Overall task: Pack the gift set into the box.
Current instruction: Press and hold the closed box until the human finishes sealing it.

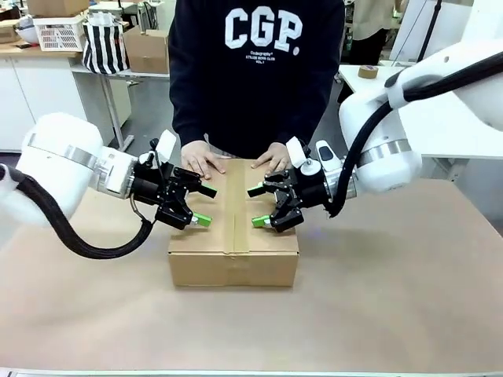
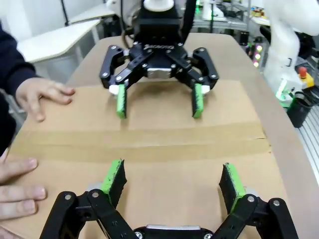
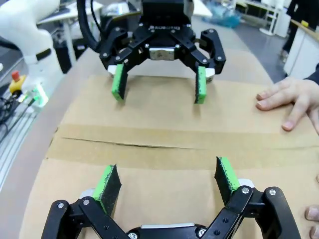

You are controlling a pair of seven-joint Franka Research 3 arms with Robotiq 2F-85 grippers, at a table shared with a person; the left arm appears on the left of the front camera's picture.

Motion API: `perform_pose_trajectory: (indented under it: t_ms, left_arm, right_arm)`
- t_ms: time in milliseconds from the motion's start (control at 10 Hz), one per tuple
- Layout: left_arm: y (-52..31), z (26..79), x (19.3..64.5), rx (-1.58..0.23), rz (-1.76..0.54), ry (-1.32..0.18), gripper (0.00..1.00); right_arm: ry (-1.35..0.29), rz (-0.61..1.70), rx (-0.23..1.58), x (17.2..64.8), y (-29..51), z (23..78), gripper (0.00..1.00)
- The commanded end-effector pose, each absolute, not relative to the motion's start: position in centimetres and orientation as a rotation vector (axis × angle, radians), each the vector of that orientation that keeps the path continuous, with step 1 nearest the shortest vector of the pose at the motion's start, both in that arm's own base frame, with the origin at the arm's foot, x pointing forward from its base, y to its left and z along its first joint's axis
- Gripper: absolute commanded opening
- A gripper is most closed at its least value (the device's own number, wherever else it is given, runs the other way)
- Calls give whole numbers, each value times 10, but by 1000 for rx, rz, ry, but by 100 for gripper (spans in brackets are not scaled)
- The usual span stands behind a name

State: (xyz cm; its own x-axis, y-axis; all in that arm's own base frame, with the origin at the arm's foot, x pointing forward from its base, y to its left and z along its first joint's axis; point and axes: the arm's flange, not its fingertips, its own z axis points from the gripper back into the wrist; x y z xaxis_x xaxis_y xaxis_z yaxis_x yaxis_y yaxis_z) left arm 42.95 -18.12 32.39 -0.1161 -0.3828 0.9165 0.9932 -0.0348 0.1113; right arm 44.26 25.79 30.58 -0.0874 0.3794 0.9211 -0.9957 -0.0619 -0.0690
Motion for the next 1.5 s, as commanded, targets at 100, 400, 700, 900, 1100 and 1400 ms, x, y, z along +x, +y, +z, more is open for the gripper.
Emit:
perform_pose_trajectory:
  t_ms: [100, 400, 700, 900, 1100, 1400]
  left_arm:
    - [-186, 317, 431, -797, -1422, -955, 100]
    - [-191, 311, 434, -846, -1427, -920, 100]
    - [-183, 318, 432, -817, -1435, -951, 100]
    - [-183, 318, 432, -817, -1435, -951, 100]
    - [-183, 318, 432, -817, -1435, -951, 100]
    - [-183, 318, 432, -817, -1435, -951, 100]
  right_arm:
    - [-816, 1415, 868, 453, 251, 290, 100]
    - [-760, 1388, 887, 456, 243, 282, 100]
    - [-857, 1371, 933, 447, 254, 303, 100]
    - [-857, 1371, 933, 447, 254, 303, 100]
    - [-857, 1371, 933, 447, 254, 303, 100]
    - [-857, 1371, 933, 447, 254, 303, 100]
